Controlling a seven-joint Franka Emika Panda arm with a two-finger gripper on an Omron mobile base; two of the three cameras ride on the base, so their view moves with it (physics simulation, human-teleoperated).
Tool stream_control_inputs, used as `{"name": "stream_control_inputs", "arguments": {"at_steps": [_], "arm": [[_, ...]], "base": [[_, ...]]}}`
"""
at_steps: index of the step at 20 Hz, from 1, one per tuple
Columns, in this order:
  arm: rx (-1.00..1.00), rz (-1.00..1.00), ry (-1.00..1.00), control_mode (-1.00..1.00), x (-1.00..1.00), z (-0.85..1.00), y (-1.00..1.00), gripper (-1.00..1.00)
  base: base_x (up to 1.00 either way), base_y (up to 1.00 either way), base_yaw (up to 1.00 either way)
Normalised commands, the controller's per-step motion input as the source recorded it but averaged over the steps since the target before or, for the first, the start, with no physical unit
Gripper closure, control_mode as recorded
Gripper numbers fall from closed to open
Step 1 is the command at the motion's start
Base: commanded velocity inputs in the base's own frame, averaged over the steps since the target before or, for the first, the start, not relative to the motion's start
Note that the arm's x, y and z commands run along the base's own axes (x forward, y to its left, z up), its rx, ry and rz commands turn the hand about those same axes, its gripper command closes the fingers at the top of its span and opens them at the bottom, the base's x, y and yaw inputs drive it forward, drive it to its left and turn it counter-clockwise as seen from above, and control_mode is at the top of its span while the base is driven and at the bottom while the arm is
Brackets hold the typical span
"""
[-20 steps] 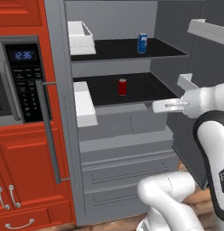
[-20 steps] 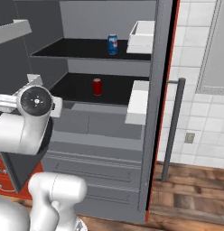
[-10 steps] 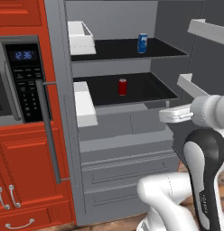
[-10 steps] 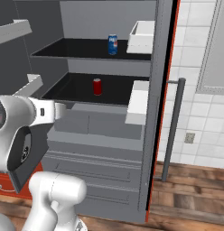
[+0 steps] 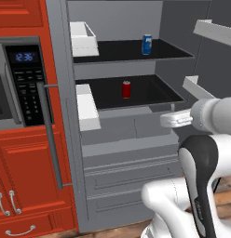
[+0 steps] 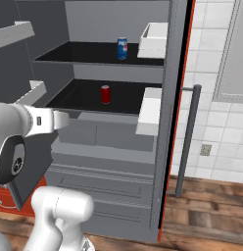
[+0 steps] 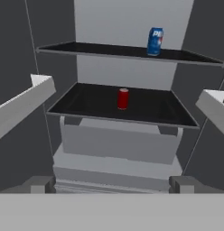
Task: Open the fridge, grab two sodas, and place both sodas inside the bowl with ice on the dining counter.
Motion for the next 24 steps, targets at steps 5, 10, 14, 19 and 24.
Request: {"name": "stream_control_inputs", "arguments": {"at_steps": [5,10,14,19,24], "arm": [[0.01,-0.06,0.0,-1.0,0.09,-0.1,-0.22,-1.0],[0.0,-0.09,0.02,-1.0,0.42,-0.21,-0.04,-1.0],[0.0,-0.05,0.02,1.0,0.29,-0.1,0.0,-1.0],[0.0,0.0,0.0,1.0,0.0,0.0,0.0,-1.0],[0.0,0.0,0.0,1.0,0.0,0.0,0.0,-1.0]], "base": [[0.0,0.0,0.0],[0.0,0.0,0.0],[0.27,0.0,-0.04],[0.52,0.0,-0.06],[0.47,0.01,0.01]]}}
